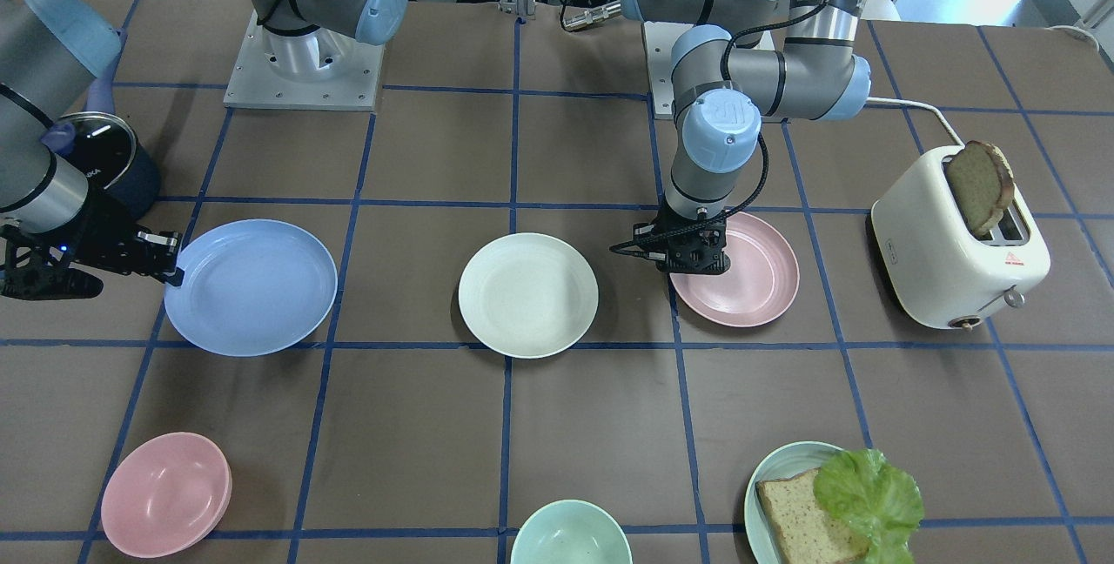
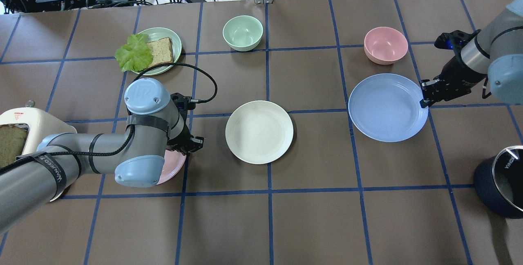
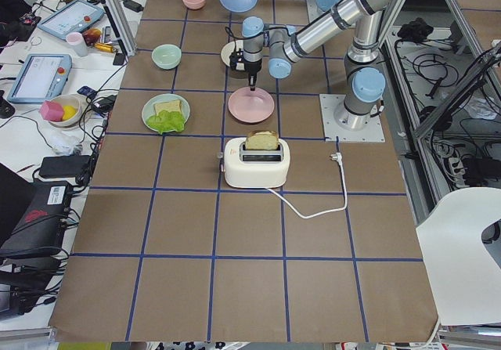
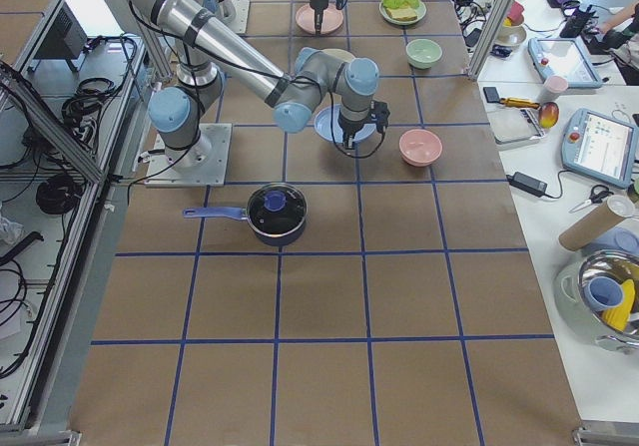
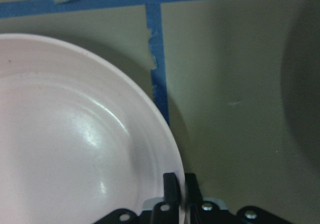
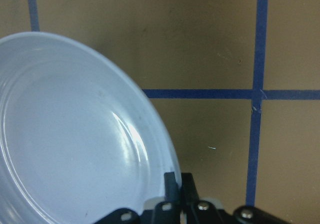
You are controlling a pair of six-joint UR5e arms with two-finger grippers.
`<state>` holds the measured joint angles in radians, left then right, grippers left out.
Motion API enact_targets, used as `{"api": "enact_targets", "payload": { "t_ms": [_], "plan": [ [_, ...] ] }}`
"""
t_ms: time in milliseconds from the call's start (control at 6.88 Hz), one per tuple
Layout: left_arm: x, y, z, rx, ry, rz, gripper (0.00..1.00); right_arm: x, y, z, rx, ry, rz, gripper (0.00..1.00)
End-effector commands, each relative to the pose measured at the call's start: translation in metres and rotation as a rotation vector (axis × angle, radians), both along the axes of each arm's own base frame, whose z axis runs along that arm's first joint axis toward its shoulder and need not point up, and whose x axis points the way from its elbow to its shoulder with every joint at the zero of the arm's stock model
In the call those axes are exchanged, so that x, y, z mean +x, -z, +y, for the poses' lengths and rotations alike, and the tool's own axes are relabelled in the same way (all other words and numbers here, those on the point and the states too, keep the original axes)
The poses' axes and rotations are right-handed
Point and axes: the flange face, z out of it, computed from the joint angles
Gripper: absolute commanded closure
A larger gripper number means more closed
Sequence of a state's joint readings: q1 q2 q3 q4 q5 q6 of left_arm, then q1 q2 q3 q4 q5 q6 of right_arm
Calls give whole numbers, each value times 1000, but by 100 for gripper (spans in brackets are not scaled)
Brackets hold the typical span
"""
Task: Stack three plates with pink and blue
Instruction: 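Lift the pink plate with the left gripper toward the cream plate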
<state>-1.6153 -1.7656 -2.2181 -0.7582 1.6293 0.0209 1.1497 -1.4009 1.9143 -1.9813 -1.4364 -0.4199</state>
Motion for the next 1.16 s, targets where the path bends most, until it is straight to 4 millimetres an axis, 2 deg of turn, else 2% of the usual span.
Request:
{"api": "enact_targets", "payload": {
  "t_ms": [0,291,436,581,726,872,1017],
  "plan": [
    [1,-8,-3,-24,-3,-31,100,1,-6,-1,-4,3,-7,100],
    [-12,-31,-17,-68,19,-32,100,3,-7,0,0,3,-13,100],
    [-24,-39,-21,-46,65,-120,100,3,-7,-1,-2,4,-11,100],
    [-48,-56,-31,-43,110,-186,100,3,-6,0,5,10,-13,100],
    [-74,-73,-41,-44,99,-180,100,3,-7,0,5,14,-14,100],
    [-100,-81,-47,-43,117,-181,100,3,-8,-1,3,15,-13,100],
    [-121,-78,-50,-55,93,-177,100,3,-7,-1,4,18,-13,100]
  ]
}}
